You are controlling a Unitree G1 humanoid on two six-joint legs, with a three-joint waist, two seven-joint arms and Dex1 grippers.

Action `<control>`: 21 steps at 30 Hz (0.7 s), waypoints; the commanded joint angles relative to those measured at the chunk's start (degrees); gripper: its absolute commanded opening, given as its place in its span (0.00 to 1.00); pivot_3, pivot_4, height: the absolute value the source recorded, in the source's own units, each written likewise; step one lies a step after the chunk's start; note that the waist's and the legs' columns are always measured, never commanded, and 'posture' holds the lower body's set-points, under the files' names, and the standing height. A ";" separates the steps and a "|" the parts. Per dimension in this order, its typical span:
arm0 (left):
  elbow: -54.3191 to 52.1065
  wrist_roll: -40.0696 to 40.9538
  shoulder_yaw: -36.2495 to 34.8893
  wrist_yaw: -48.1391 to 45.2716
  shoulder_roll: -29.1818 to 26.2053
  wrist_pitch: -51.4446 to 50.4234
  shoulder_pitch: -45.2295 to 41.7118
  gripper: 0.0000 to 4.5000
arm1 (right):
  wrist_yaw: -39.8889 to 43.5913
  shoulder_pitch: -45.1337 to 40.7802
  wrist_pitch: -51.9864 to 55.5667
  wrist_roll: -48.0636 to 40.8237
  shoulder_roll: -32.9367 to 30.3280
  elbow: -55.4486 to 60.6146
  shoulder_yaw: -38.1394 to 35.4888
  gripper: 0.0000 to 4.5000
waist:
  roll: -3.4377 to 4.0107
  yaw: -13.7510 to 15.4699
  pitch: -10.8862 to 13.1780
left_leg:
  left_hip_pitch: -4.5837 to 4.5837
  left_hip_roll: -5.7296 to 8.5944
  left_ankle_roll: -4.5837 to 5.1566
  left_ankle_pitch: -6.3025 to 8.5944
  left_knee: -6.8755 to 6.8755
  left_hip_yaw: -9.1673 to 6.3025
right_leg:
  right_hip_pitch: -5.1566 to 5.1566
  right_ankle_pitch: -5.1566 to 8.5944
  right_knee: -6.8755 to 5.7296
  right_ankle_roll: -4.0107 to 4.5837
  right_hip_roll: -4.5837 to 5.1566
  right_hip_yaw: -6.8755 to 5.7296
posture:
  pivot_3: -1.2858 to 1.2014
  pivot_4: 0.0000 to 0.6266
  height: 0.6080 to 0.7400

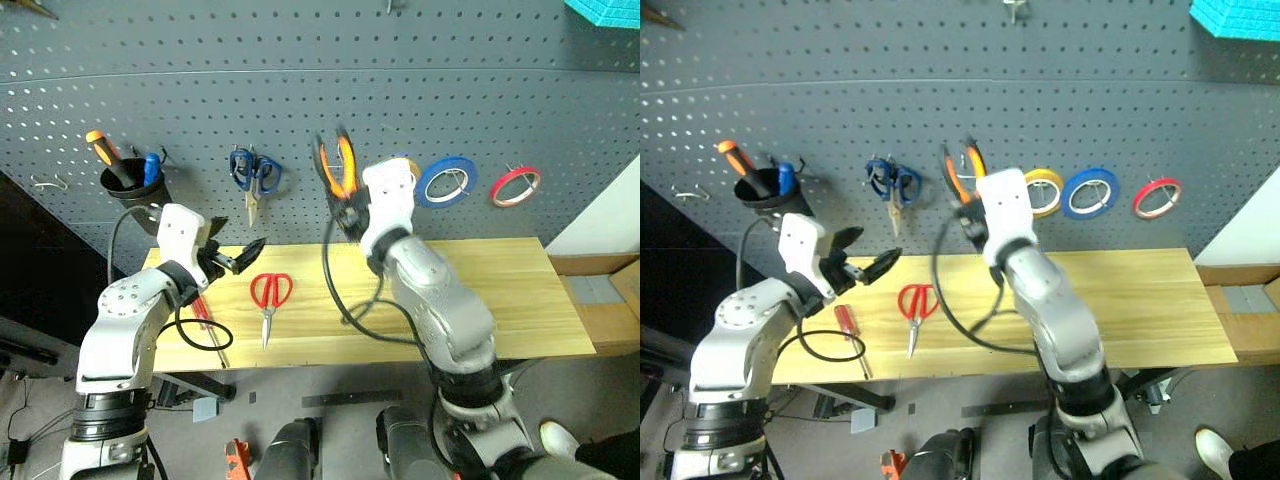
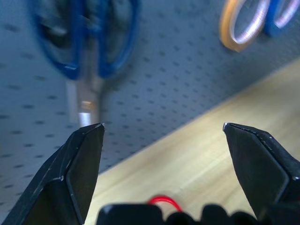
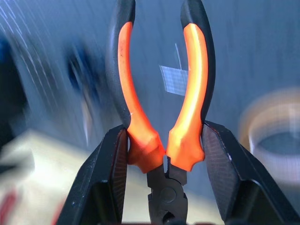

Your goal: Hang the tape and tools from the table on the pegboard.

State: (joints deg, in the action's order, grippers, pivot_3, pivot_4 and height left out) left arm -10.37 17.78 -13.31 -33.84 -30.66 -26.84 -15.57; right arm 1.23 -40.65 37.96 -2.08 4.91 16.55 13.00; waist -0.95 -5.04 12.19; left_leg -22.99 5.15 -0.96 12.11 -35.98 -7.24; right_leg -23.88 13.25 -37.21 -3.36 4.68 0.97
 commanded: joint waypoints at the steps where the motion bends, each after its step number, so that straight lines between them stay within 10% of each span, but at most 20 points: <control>1: -4.28 1.08 -0.83 0.99 0.00 1.58 -0.68 0.97 | -0.44 -7.56 -8.50 0.26 2.16 -6.92 -2.55 0.41 | -0.13 0.38 -0.08 | 0.02 -0.05 -0.01 -0.02 0.00 -0.03 | -0.01 -0.03 -0.01 0.06 -0.04 -0.02 | 0.49 0.25 1.00; 21: -4.51 -0.09 6.56 3.29 3.55 1.67 -7.70 0.97 | -0.40 -34.39 -49.00 2.30 -0.15 -67.15 -10.49 0.41 | -0.29 1.78 -0.16 | -0.08 -0.94 -0.50 -0.17 0.34 0.22 | -0.15 -0.44 -0.02 0.73 -0.94 0.09 | 0.52 0.25 1.00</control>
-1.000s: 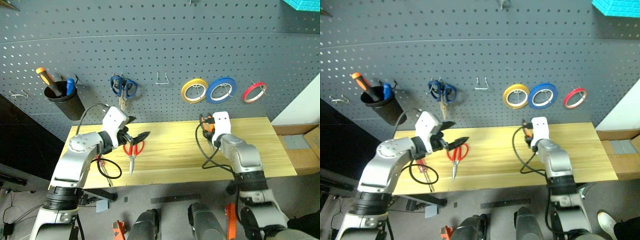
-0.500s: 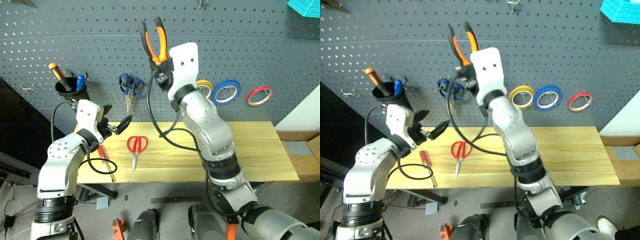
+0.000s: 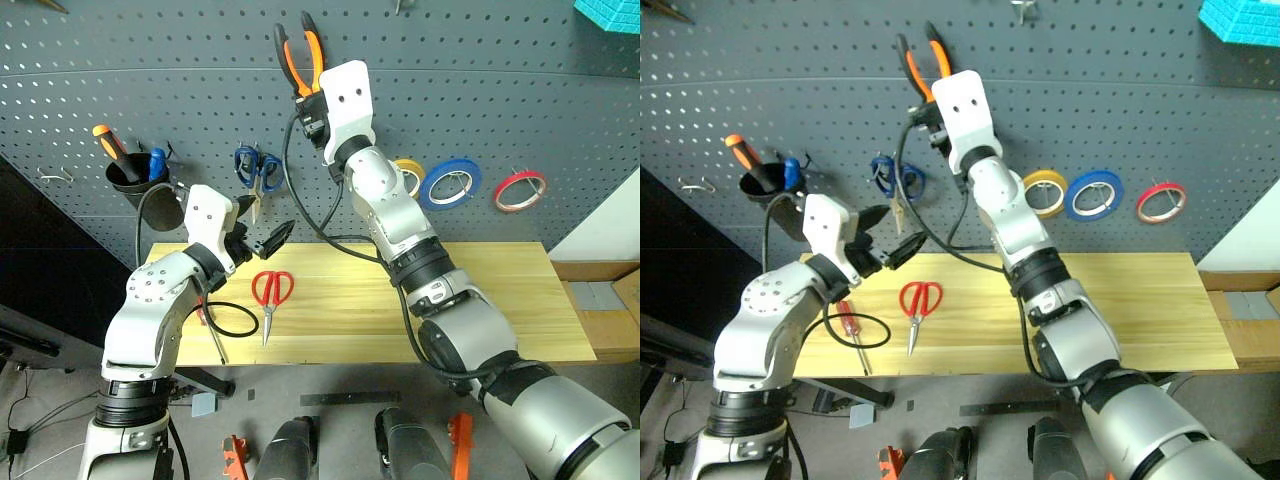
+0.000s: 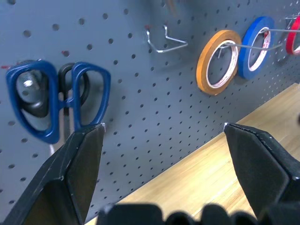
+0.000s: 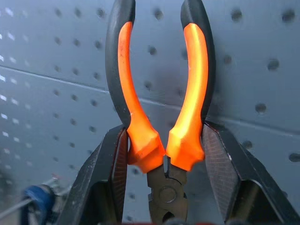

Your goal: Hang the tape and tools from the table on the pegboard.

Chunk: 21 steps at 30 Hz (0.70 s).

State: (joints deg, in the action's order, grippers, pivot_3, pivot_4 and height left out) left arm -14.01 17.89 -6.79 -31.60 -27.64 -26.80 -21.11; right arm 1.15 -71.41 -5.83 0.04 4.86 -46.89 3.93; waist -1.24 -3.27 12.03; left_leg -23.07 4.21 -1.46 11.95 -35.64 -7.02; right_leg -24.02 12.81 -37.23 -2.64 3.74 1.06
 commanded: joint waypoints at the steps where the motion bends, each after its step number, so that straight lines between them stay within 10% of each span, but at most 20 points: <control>1: -0.57 -0.34 0.17 1.32 0.81 1.79 -2.55 0.97 | -0.43 -4.04 -6.36 0.40 -0.14 -5.40 -1.56 0.41 | 0.00 0.00 0.00 | 0.00 0.00 0.00 0.00 0.00 0.00 | 0.00 0.00 -0.01 0.00 0.00 0.00 | 0.52 0.25 1.00; 21: 4.63 -2.67 3.14 2.72 4.91 5.82 -6.25 0.97 | -5.16 0.02 -8.85 8.40 -3.01 -18.52 0.53 0.40 | 0.01 0.27 0.01 | 0.00 -0.02 -0.14 -0.10 -0.05 -0.05 | -0.03 0.00 -0.19 0.03 -0.12 0.10 | 0.53 0.27 1.00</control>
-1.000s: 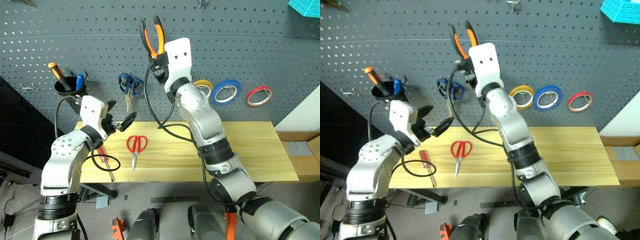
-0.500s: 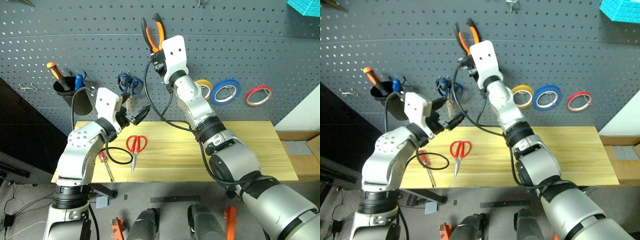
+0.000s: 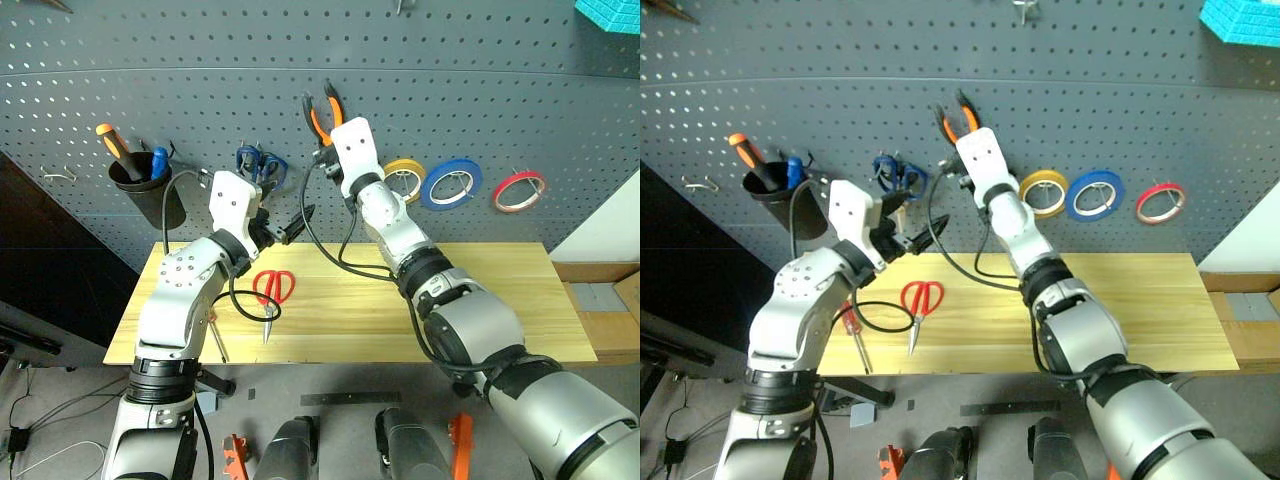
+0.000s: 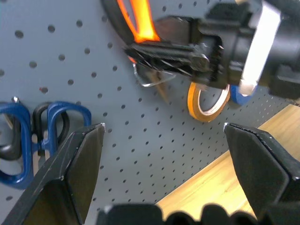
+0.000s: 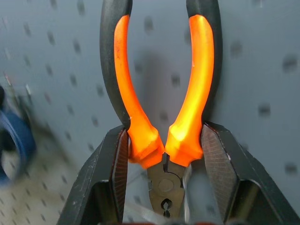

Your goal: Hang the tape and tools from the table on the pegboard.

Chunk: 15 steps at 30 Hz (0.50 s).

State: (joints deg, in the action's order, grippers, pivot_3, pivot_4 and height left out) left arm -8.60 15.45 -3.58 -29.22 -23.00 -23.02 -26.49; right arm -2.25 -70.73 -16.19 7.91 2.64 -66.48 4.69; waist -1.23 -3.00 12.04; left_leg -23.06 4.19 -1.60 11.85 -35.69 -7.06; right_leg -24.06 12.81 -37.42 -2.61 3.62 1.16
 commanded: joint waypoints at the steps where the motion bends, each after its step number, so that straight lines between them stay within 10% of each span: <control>1: -0.67 -0.32 -0.01 0.32 0.36 2.13 -0.82 0.97 | -1.87 -0.52 2.26 0.75 -0.94 0.96 -0.20 0.40 | 0.00 0.03 0.00 | 0.00 0.00 -0.01 -0.01 -0.01 -0.01 | 0.00 0.00 -0.03 0.00 0.00 -0.01 | 0.53 0.27 1.00; 3: -0.45 -0.46 0.08 0.31 0.48 2.26 -0.73 0.97 | -1.76 -0.25 3.75 0.48 -0.96 0.89 -0.61 0.40 | 0.00 0.08 0.00 | 0.02 0.00 -0.05 -0.03 -0.04 -0.04 | 0.01 0.01 -0.14 0.01 0.00 -0.03 | 0.53 0.27 1.00; 11: 0.45 -0.37 0.17 0.99 1.28 1.91 -0.73 0.97 | 3.75 1.79 12.73 -1.69 0.12 4.56 -1.30 0.99 | 0.00 0.42 0.00 | 0.10 -0.06 -0.15 -0.26 -0.12 -0.14 | 0.09 -0.03 -0.26 0.14 -0.12 -0.08 | 0.52 0.27 1.00; 15: 0.23 -0.25 0.49 1.89 1.80 0.58 -0.09 0.97 | 7.66 5.08 21.10 -1.41 0.32 10.36 0.10 1.00 | 0.00 0.21 0.00 | 0.09 -0.16 -0.20 -0.32 -0.11 -0.10 | 0.06 -0.07 -0.28 0.19 -0.19 -0.08 | 0.51 0.28 1.00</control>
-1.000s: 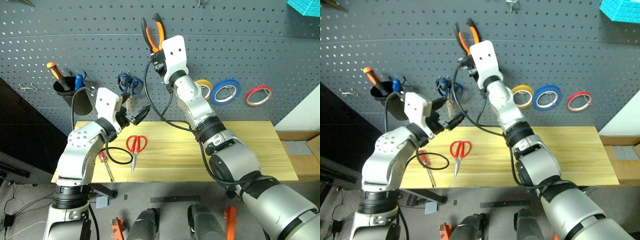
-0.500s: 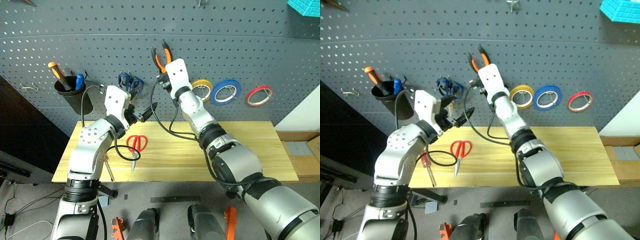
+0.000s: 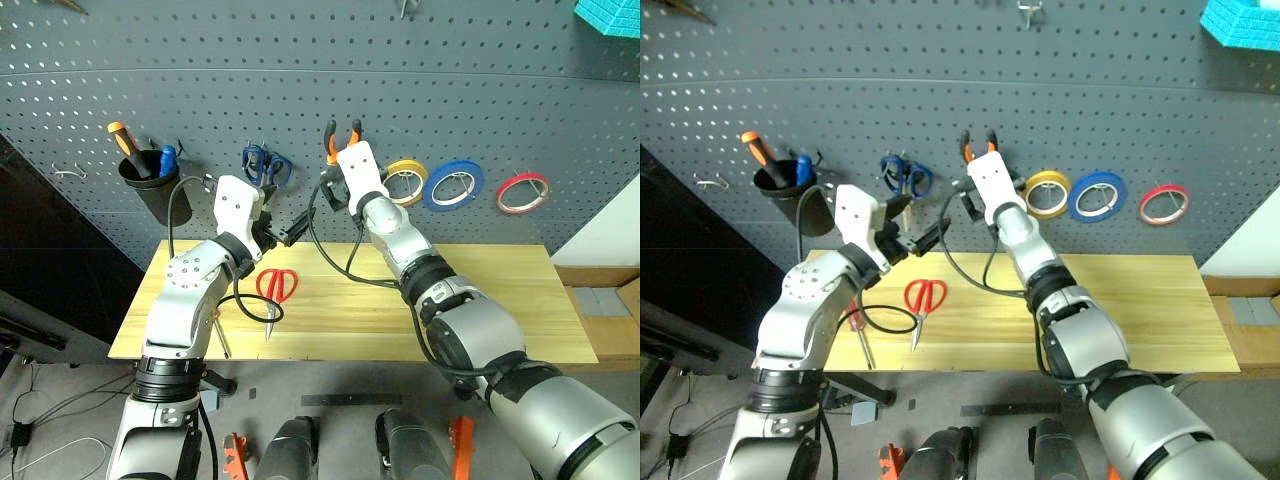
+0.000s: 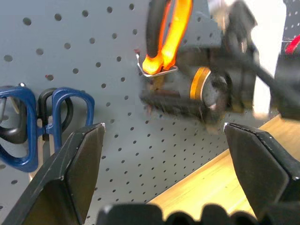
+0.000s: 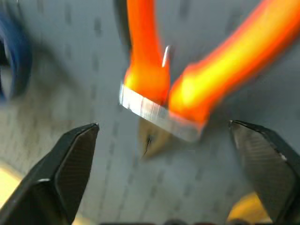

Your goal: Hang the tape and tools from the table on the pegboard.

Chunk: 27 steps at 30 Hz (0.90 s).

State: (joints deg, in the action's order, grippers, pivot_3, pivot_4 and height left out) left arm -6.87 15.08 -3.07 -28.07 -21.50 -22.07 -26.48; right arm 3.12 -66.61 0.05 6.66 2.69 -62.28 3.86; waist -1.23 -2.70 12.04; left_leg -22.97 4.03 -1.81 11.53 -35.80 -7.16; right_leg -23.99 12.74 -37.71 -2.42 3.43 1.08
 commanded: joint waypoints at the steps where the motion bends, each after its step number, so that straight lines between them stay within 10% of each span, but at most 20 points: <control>1: -1.71 0.01 0.07 1.10 0.39 -1.13 0.26 0.97 | 3.56 2.35 7.34 -0.03 0.27 8.38 1.54 1.00 | 0.00 -0.21 0.00 | -0.01 -0.03 0.00 0.00 0.01 0.03 | -0.02 0.00 0.00 0.00 -0.02 0.01 | 0.51 0.28 1.00; 14: -1.82 -6.01 1.17 11.04 -4.82 -30.09 12.15 0.97 | 31.61 30.56 51.50 -8.23 -9.17 70.56 17.77 1.00 | 0.06 -0.91 0.06 | -0.05 -0.47 -0.12 0.11 0.07 0.05 | -0.12 0.20 0.03 -0.27 -0.31 -0.07 | 0.50 0.31 1.00; 27: 15.17 -8.53 0.92 16.74 0.83 -31.76 6.16 0.97 | 31.33 30.35 58.07 -11.09 -11.62 81.27 23.30 1.00 | 0.03 -0.42 0.05 | -0.07 -0.54 -0.24 0.10 0.01 -0.03 | -0.05 0.22 0.21 -0.18 -0.30 -0.24 | 0.49 0.31 1.00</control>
State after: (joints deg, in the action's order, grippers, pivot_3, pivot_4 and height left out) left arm 7.01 7.36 -0.94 -12.84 -21.25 -55.24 -18.98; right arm 34.67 -35.09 58.22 -3.60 -8.85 16.41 26.70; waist -1.20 -3.12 12.09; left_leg -23.06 3.49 -2.06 11.63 -35.79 -7.19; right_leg -24.04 12.95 -37.44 -2.60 3.14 0.83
